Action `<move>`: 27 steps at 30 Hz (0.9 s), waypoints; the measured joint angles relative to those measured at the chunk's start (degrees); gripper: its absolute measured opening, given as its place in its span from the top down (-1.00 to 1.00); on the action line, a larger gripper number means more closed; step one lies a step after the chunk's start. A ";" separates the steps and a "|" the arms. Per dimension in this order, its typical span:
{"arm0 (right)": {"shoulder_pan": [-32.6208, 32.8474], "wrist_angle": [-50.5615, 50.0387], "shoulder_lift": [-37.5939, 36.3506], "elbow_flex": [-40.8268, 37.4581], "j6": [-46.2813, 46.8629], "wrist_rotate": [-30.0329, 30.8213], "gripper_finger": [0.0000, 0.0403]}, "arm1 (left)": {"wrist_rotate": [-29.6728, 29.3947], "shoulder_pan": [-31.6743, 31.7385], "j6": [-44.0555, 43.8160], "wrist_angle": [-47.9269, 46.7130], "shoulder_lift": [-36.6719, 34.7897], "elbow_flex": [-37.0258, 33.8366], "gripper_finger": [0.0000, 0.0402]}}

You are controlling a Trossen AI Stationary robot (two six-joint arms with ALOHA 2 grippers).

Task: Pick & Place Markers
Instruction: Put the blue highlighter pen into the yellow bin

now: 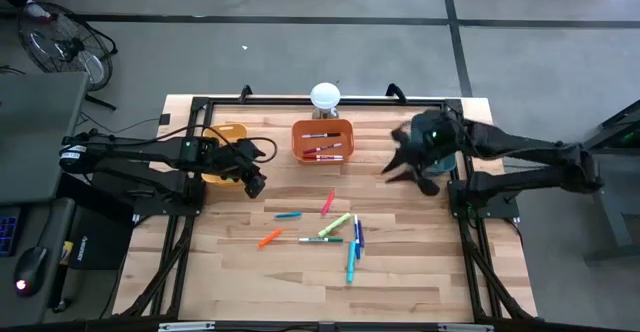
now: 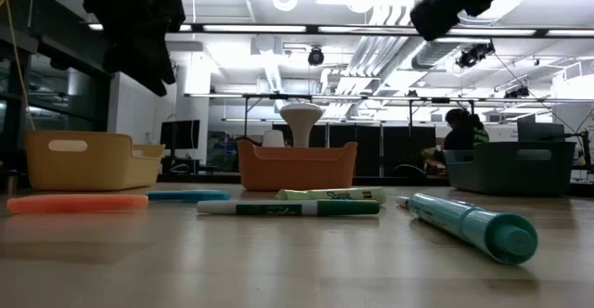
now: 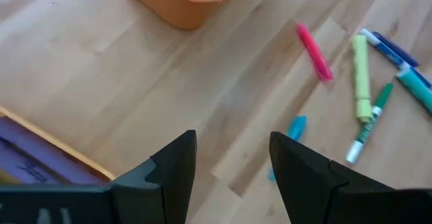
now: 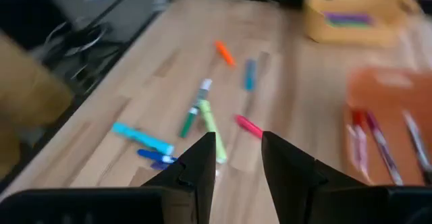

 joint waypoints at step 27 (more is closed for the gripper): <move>39.66 9.24 34.19 3.98 -24.04 31.38 0.18 | 2.93 0.02 -5.31 3.82 0.50 0.04 0.08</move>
